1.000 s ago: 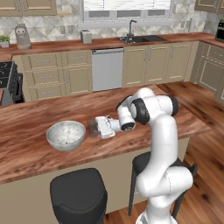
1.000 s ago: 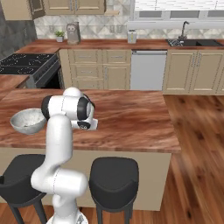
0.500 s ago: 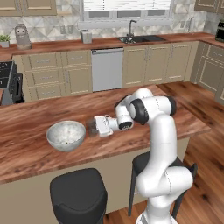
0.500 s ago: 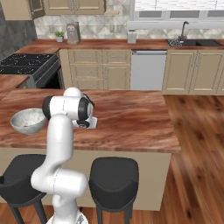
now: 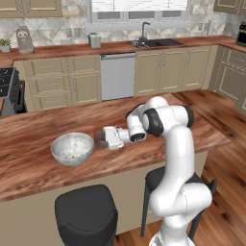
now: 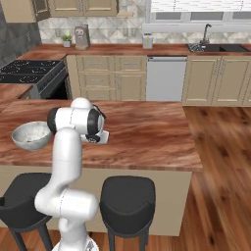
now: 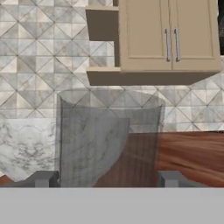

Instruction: There is a bowl on the dining counter. Grab a lemon wedge from the fridge and place it in the bowl. Then get the liquor bottle and glass cup from the cabinet and place them next to the bowl.

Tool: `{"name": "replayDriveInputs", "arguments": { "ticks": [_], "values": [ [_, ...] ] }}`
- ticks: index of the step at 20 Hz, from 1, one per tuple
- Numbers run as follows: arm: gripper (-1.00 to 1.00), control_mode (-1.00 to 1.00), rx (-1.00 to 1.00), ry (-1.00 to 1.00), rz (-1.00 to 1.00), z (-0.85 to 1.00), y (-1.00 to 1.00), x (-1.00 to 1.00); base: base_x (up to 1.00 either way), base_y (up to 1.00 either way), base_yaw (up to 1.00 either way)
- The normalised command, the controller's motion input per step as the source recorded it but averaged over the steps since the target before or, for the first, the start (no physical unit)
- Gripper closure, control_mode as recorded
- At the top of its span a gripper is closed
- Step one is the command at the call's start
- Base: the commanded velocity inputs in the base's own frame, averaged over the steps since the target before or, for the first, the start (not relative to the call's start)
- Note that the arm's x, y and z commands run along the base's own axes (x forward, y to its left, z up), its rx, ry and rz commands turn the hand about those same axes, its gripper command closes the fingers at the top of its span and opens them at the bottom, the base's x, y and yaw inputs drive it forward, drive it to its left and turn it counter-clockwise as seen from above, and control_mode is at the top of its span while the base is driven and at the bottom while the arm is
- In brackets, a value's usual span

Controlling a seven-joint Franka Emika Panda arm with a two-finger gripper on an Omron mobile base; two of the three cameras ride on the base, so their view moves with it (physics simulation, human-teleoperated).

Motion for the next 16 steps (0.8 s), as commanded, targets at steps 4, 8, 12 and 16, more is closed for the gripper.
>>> {"name": "replayDriveInputs", "arguments": {
  "ticks": [4, 8, 12, 16],
  "values": [
    [-1.00, -1.00, 0.00, 0.00, -0.01, 0.15, -0.17, -0.02, 0.00, 0.00, 0.00],
    [-1.00, -1.00, 0.00, 0.00, 0.00, 0.25, -0.32, -0.28, 0.00, 0.00, 0.00],
    [-1.00, -1.00, 0.00, -0.01, 0.00, 0.16, -0.19, -0.33, 0.00, 0.00, 0.00],
    [-1.00, -1.00, 0.00, -0.04, 0.00, 0.49, -0.31, -0.29, 0.00, 0.00, 0.00]
  ]
}}
